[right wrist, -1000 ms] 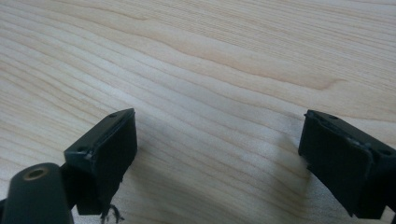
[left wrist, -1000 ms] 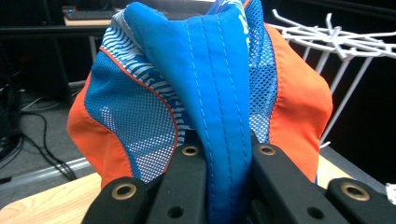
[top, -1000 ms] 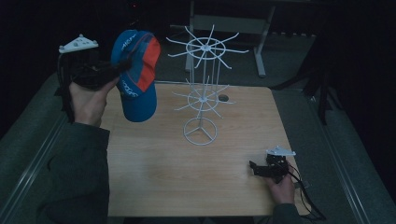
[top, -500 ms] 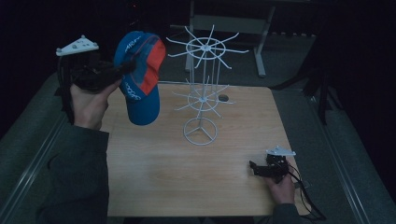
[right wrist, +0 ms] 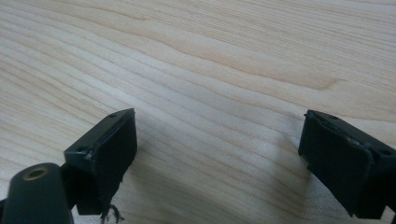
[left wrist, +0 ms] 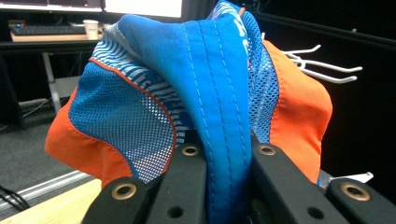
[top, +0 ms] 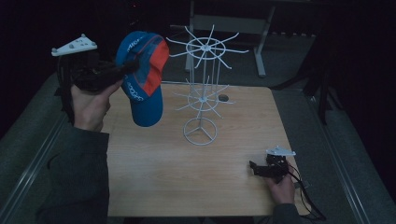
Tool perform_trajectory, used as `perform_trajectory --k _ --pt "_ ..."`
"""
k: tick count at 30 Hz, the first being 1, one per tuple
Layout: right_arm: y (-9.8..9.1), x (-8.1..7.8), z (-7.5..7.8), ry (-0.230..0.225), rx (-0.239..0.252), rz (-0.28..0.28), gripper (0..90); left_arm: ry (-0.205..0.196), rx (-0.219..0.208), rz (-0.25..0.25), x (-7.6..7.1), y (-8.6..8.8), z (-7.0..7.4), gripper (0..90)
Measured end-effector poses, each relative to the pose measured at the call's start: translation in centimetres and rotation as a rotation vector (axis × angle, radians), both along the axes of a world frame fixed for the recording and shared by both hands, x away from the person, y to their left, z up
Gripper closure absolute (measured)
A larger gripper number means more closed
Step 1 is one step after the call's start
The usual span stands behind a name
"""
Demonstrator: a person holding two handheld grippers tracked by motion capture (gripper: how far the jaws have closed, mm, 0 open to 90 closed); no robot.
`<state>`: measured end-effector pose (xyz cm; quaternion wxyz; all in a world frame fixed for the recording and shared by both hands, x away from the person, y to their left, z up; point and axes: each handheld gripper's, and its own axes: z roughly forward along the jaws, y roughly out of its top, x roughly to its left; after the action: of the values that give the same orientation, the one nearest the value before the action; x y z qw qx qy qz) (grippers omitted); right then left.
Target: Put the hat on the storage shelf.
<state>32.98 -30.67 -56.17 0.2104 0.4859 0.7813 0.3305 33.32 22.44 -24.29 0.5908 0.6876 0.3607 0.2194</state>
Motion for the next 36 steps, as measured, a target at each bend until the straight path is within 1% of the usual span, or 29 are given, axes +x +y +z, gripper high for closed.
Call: perform_trajectory --k 6,18,21,23,25,27,29,32,34,36 --pt "0.0 0.0 0.0 0.0 0.0 0.0 11.3 -0.006 -0.002 -0.022 -0.3 -0.3 0.1 88.9" --pt "0.0 0.0 0.0 0.001 0.0 -0.001 11.3 0.0 0.024 -0.069 -0.8 -0.9 -0.8 88.8" --pt "0.0 0.0 0.0 0.0 0.0 0.0 11.3 0.004 0.05 -0.079 -0.7 -1.2 -1.2 88.8" --pt "0.0 0.0 0.0 0.001 0.0 -0.001 11.3 0.004 0.054 -0.083 -0.7 -1.3 -1.2 88.8" --pt "0.0 0.0 0.0 0.0 -0.001 0.0 11.4 0.002 0.077 -0.092 -0.8 -1.6 -1.4 88.8" --pt "0.0 0.0 0.0 0.001 -0.001 0.0 11.4 0.005 0.09 -0.098 -0.8 -1.9 -1.5 88.8" --pt "0.0 0.0 0.0 0.002 0.0 -0.001 11.3 0.012 0.107 -0.102 -0.7 -2.1 -1.8 88.8" --pt "0.0 0.0 0.0 0.002 0.0 -0.001 11.4 0.034 0.107 -0.105 -0.4 -2.2 -2.6 88.7" --pt "0.0 0.0 0.0 0.002 0.0 -0.001 11.4 0.051 0.116 -0.107 0.0 -2.1 -3.1 88.7" --pt "0.0 0.0 0.0 0.001 -0.001 0.0 11.3 0.053 0.129 -0.103 0.1 -2.3 -3.4 88.6"
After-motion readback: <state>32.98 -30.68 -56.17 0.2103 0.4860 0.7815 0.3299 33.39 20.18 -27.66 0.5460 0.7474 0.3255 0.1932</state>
